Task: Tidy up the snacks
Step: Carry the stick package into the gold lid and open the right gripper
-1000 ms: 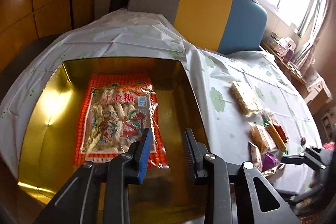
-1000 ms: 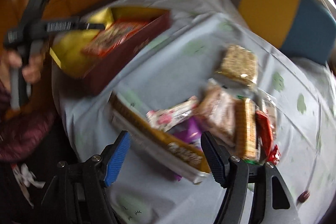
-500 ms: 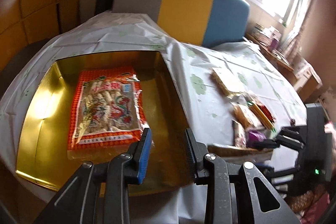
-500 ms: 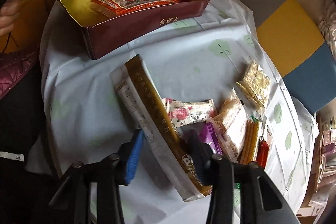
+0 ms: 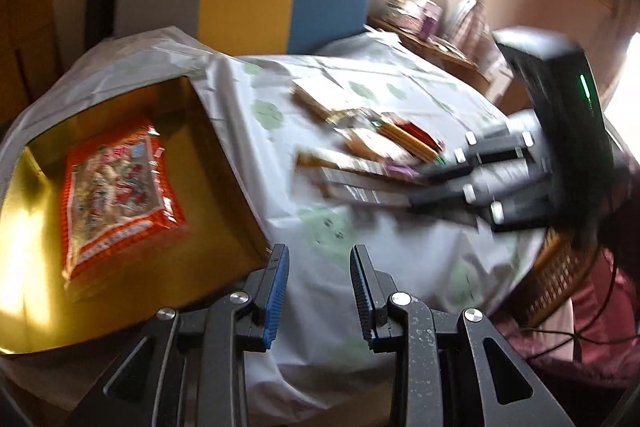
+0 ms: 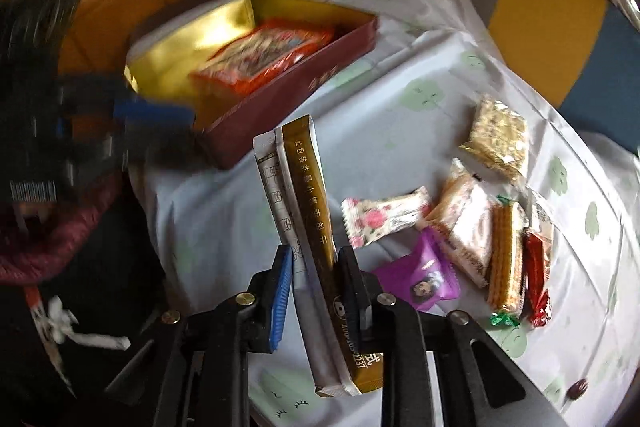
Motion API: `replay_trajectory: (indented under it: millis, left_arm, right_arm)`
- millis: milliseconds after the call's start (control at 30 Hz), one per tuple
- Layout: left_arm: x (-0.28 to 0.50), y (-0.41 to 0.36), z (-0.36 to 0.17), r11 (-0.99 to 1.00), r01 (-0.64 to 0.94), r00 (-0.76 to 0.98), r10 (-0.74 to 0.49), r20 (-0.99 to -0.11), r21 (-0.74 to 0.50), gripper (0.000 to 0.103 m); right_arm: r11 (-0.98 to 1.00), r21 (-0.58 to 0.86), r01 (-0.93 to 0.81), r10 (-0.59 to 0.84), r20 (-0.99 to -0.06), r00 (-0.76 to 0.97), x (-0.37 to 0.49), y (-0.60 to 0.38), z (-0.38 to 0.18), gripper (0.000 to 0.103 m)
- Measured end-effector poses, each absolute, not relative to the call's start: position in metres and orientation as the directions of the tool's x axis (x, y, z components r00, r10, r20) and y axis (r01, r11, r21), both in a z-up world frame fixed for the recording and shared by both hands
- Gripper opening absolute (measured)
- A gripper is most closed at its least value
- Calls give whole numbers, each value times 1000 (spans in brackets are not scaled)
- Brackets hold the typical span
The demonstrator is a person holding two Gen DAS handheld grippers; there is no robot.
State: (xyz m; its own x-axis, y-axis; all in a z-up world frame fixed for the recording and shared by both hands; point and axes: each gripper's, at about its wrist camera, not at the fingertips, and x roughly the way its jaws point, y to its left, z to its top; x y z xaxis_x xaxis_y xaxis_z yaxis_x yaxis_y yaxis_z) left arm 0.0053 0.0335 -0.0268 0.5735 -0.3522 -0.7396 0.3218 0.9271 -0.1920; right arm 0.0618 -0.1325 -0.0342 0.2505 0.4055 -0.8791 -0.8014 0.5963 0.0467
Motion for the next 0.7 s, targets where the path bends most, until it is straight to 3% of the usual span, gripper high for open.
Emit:
replay_trajectory:
  millis: [233, 567, 667, 700]
  left_arm:
    - [-2, 23, -43, 906, 381, 523, -375, -765, -184, 32]
    - [-1, 29, -51, 903, 380, 508, -384, -771, -200, 32]
    - [-1, 33, -51, 907, 366, 512, -382, -770, -206, 32]
    - [-1, 36, -51, 908, 362, 513, -381, -769, -209, 32]
  right_arm:
    - [674, 155, -722, 469, -845, 256, 92, -119, -3, 24]
    - [706, 446, -550, 600, -789, 131, 143, -46, 11, 24]
    - [701, 509, -500, 627, -774, 91, 155, -21, 1, 30]
    - [697, 522, -492, 631, -772, 77, 157, -15, -2, 38]
